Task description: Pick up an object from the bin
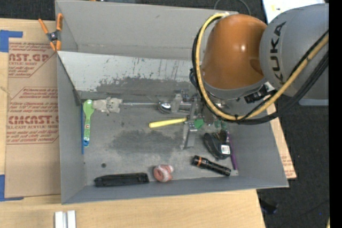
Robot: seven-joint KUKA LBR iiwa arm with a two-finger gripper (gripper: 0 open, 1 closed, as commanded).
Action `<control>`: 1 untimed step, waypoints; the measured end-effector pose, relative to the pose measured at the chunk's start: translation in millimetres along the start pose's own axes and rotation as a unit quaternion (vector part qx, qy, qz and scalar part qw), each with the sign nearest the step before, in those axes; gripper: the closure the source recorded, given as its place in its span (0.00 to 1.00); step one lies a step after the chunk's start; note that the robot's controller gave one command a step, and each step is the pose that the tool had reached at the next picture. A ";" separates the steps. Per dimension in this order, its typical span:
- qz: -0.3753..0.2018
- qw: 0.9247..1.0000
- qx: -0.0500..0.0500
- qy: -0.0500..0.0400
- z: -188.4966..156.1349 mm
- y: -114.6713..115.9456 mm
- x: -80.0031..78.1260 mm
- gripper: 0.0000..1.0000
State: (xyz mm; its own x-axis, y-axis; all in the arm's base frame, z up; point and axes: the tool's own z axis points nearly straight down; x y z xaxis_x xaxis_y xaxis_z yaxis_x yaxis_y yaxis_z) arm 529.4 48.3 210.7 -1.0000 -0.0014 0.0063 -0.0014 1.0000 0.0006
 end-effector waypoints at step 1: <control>0.000 1.000 0.000 -0.004 -4.2 -0.3 -1.6 0.00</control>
Offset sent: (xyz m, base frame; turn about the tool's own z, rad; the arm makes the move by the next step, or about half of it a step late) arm 0.0545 -0.0266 -0.1407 0.1028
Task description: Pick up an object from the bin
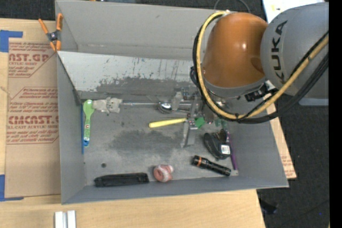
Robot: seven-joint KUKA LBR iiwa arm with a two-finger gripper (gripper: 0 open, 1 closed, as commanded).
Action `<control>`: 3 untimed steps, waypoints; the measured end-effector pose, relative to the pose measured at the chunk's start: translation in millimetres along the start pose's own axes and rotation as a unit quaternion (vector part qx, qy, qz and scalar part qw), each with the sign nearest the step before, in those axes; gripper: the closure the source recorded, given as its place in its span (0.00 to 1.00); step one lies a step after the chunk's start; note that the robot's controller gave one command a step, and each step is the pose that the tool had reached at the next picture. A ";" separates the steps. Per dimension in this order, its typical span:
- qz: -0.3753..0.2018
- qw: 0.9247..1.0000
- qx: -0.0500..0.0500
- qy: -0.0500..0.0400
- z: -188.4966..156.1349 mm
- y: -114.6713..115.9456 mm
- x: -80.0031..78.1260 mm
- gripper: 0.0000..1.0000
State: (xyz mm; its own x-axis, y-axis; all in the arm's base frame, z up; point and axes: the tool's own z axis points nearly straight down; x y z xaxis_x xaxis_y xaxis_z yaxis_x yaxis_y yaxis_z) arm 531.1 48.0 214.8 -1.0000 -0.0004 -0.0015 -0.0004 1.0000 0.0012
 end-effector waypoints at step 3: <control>-0.019 1.000 -0.001 -0.005 123.7 -66.5 -54.9 0.00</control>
Offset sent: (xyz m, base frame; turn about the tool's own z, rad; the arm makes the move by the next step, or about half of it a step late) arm 0.0563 -0.0268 -0.1448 0.0452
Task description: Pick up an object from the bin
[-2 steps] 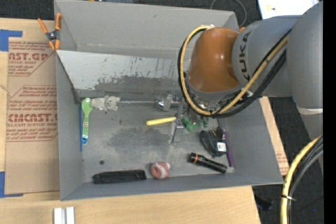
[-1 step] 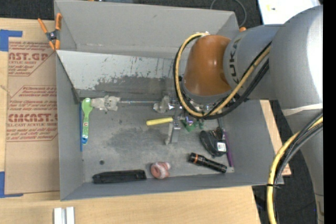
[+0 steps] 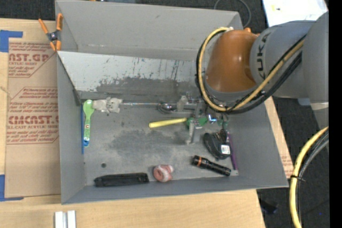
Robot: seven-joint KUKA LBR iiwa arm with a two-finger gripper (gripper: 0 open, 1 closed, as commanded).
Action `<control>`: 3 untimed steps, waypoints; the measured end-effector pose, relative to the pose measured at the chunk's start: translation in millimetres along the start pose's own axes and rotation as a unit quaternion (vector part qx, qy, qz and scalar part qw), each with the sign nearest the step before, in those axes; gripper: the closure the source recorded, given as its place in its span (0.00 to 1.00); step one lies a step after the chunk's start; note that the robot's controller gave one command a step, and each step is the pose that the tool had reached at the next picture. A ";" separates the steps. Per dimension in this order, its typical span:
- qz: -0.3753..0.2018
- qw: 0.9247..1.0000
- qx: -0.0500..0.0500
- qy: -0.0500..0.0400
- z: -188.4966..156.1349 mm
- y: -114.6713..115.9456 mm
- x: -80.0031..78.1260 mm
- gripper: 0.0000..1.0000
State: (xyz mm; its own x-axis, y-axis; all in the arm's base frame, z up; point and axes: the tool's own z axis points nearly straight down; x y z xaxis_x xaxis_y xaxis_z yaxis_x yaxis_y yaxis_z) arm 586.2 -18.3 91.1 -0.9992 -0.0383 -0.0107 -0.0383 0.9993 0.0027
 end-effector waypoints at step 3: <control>-0.172 0.985 0.001 -0.003 21.1 -65.9 -5.2 1.00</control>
Offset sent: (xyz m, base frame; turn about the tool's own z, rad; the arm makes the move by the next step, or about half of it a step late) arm 0.0075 -0.0668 -0.0211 -0.3477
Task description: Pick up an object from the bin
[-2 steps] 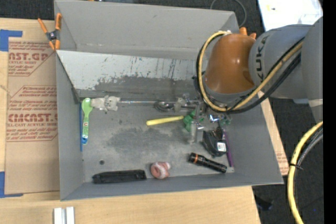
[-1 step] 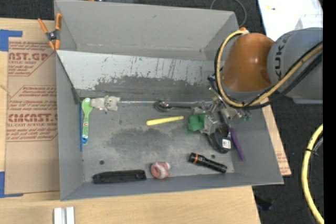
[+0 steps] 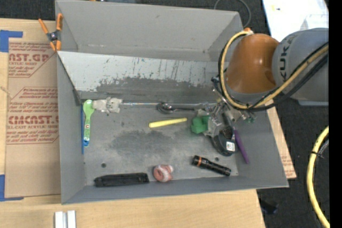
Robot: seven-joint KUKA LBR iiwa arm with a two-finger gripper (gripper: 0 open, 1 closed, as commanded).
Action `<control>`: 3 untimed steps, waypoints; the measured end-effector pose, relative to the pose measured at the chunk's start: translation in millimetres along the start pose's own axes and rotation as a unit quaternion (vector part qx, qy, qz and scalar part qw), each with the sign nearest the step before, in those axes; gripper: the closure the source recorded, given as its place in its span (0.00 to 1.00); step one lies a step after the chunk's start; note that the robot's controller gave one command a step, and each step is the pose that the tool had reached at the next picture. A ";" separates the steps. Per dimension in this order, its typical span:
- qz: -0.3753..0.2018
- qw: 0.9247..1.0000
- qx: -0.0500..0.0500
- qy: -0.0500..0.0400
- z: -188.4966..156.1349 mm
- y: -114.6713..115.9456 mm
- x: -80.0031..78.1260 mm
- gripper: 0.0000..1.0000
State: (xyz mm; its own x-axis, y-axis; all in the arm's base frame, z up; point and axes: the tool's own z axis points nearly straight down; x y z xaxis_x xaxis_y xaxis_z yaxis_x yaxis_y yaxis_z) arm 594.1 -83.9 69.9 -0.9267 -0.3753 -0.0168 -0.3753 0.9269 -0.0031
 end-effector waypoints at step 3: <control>0.000 1.000 0.000 -0.002 -99.9 1.0 -3.2 1.00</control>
Offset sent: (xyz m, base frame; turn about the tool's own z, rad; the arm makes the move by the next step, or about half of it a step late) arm -0.0026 0.0009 0.0240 0.0002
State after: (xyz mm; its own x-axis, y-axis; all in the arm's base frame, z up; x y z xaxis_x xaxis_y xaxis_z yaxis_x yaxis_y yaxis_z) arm 595.0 -82.1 169.9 -0.9266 -0.3756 -0.0204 -0.3756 0.9268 -0.0041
